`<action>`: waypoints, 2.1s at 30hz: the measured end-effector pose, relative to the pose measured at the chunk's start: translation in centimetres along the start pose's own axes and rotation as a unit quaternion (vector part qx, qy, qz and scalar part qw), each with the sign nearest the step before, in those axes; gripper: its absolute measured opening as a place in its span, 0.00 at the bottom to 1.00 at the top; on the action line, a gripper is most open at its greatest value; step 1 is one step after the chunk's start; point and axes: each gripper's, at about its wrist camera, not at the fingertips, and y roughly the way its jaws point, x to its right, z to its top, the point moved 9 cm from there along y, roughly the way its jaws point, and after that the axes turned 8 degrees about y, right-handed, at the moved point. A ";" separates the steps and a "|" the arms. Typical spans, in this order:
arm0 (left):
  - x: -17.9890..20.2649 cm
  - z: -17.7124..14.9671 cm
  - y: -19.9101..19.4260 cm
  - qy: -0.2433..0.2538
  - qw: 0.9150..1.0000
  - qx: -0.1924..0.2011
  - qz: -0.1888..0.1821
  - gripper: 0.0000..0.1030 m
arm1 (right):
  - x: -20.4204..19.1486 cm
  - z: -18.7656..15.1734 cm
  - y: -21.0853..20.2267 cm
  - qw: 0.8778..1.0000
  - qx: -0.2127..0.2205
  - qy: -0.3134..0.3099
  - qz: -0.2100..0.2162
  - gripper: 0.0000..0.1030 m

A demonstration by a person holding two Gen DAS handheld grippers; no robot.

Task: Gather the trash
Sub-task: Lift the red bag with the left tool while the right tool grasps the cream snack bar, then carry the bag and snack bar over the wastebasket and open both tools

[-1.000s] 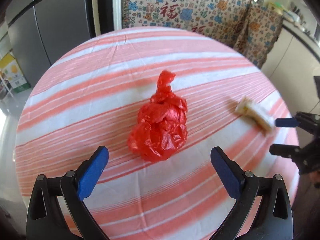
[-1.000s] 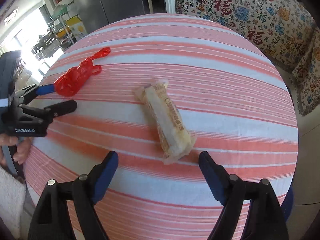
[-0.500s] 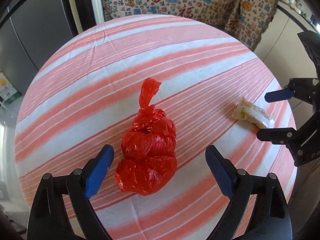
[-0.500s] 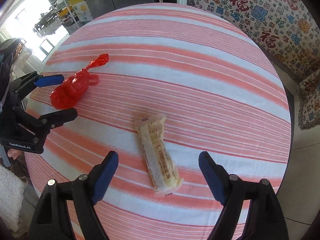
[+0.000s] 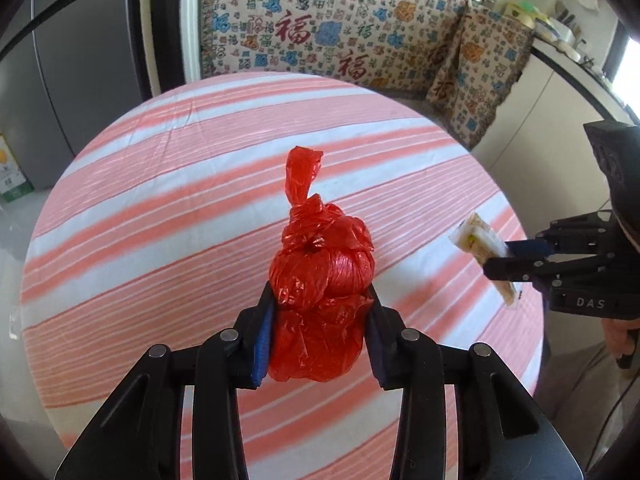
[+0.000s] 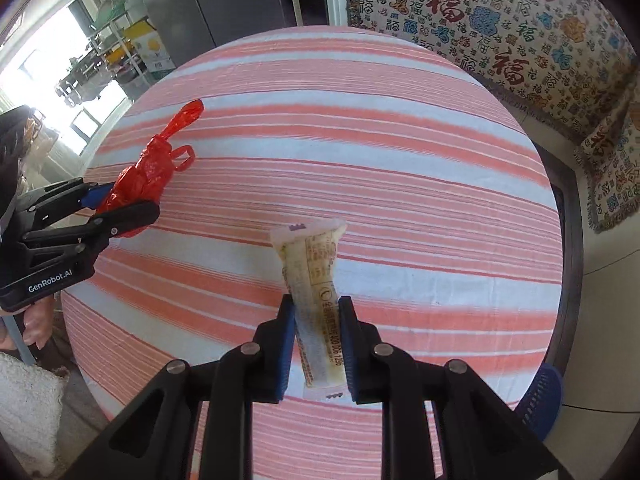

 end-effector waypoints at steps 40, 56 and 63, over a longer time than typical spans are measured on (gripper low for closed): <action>44.8 4.7 12.6 0.163 0.967 -0.058 -0.189 0.40 | 39.6 -21.7 -10.9 0.932 0.094 0.337 -0.092 0.21; 49.7 3.8 19.6 0.199 0.964 -0.065 -0.166 0.88 | 50.4 -26.9 -2.6 0.878 0.095 0.469 -0.028 0.66; 46.3 4.1 14.7 0.186 0.973 -0.043 -0.131 0.99 | 48.2 -28.5 -8.0 0.876 0.129 0.459 -0.068 0.93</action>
